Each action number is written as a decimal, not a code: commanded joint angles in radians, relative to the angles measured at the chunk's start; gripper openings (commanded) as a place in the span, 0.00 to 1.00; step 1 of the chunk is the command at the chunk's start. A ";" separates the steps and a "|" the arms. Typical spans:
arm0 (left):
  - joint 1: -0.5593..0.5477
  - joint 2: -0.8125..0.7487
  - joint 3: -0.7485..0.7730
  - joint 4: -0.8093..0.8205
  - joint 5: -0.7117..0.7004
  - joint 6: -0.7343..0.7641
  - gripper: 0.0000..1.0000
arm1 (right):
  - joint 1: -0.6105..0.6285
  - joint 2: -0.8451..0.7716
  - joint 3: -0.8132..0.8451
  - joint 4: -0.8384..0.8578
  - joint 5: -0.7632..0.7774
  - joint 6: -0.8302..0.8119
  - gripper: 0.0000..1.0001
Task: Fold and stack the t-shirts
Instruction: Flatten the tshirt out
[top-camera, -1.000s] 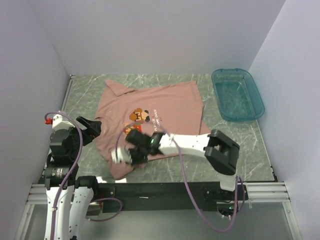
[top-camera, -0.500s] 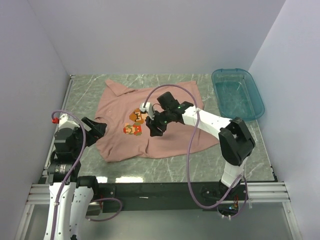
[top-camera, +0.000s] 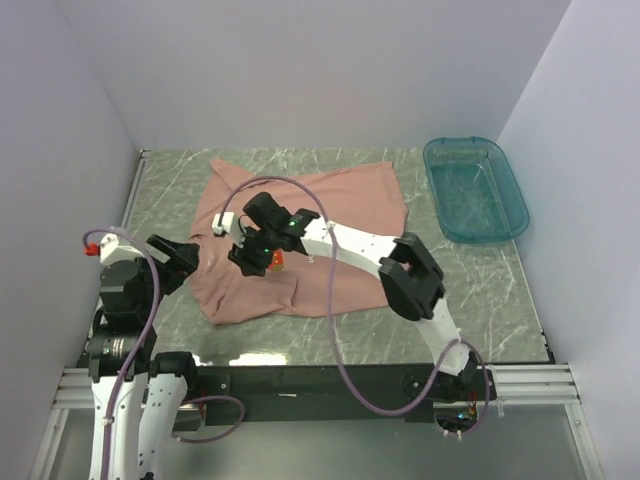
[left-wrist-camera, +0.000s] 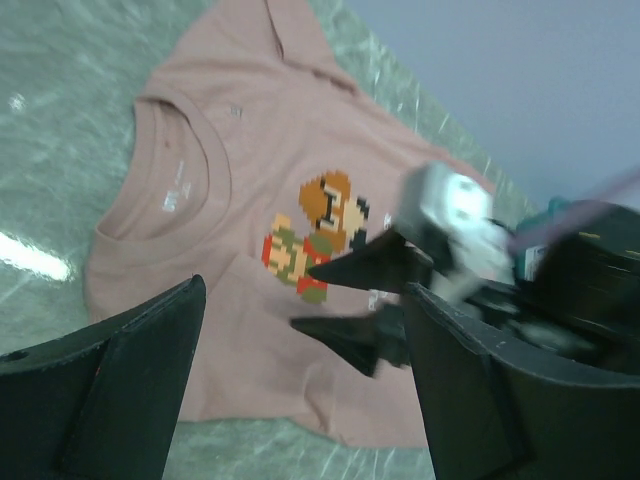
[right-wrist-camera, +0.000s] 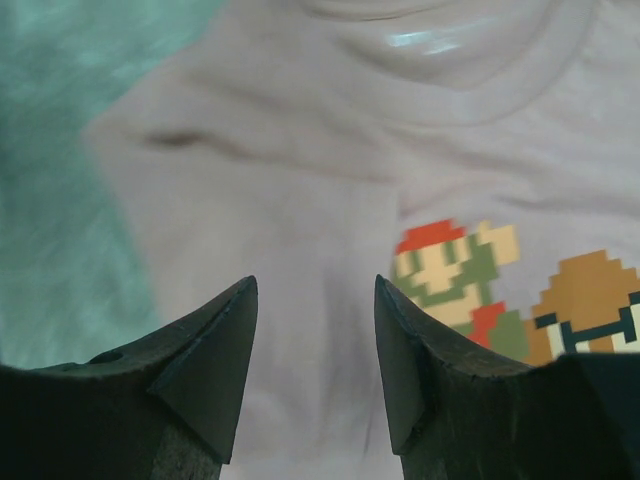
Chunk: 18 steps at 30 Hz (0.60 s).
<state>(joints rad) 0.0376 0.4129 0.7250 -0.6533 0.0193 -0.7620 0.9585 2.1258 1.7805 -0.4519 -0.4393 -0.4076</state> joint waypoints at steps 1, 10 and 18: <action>-0.001 -0.025 0.074 -0.035 -0.099 -0.030 0.85 | -0.014 0.103 0.131 -0.019 0.114 0.147 0.57; -0.004 -0.020 0.074 -0.019 -0.073 -0.036 0.85 | -0.017 0.203 0.178 -0.042 0.149 0.197 0.57; -0.008 -0.023 0.053 -0.014 -0.074 -0.031 0.85 | -0.010 0.240 0.166 -0.051 0.099 0.204 0.48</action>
<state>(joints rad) 0.0319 0.3931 0.7830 -0.6792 -0.0498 -0.7902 0.9424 2.3543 1.9133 -0.4995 -0.3195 -0.2176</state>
